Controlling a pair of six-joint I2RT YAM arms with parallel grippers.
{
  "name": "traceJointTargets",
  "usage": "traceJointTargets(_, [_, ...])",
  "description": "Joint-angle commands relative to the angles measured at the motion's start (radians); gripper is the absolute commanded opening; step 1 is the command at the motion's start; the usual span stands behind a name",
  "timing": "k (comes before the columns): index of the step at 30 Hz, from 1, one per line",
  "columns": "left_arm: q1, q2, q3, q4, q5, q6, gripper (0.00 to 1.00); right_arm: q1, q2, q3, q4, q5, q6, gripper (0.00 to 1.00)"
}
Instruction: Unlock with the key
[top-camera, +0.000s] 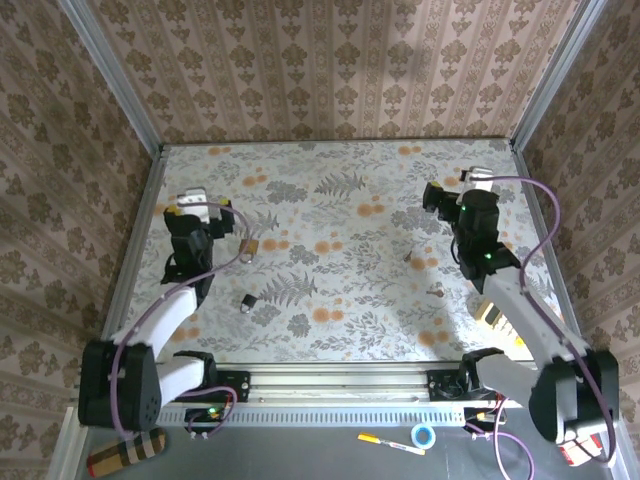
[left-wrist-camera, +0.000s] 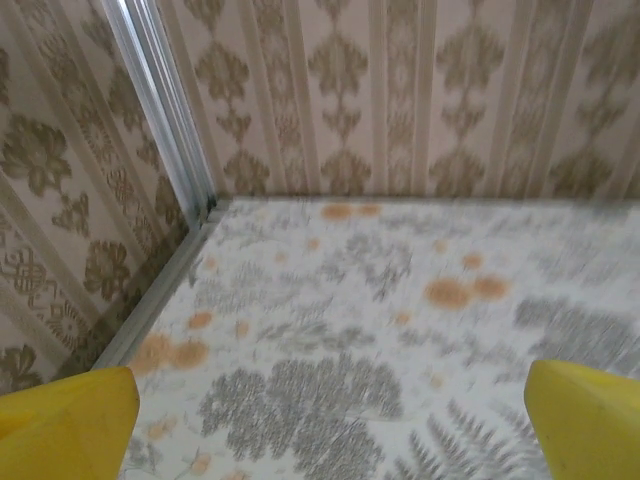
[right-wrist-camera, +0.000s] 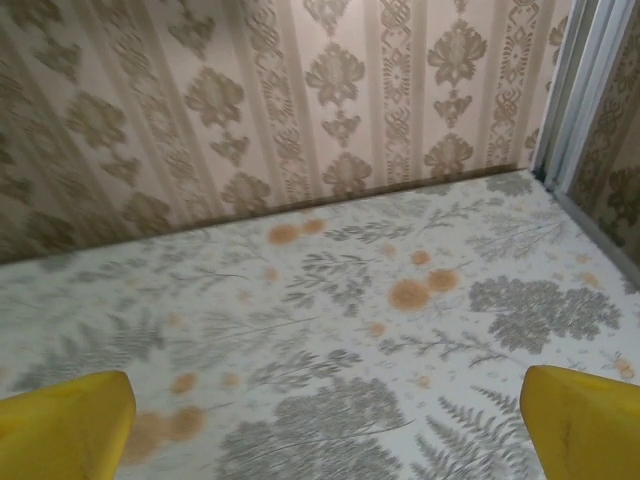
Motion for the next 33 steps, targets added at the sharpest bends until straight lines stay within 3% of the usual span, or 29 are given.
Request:
traceJointTargets(1, [-0.034,-0.097,0.078,-0.328,0.116,-0.193,1.0,0.031,-0.07,0.032,-0.402,-0.08,0.162,1.0])
traceJointTargets(8, [-0.178,-0.22,0.147,-0.587,0.277,-0.327,1.0,0.071,-0.179,0.035,-0.732,-0.227,0.311,0.95])
traceJointTargets(13, [-0.26,-0.261,0.138,-0.641,0.297,-0.368,1.0,0.081,-0.18,-0.007,-0.808,-0.198,0.366,0.9])
traceJointTargets(27, [-0.35,-0.302,0.102,-0.681,0.312,-0.402,1.0,0.052,0.026,-0.065,-0.762,-0.103,0.385,0.71])
traceJointTargets(33, [-0.351,-0.323,0.09,-0.7,0.306,-0.41,1.0,0.016,0.134,-0.103,-0.706,-0.118,0.417,0.56])
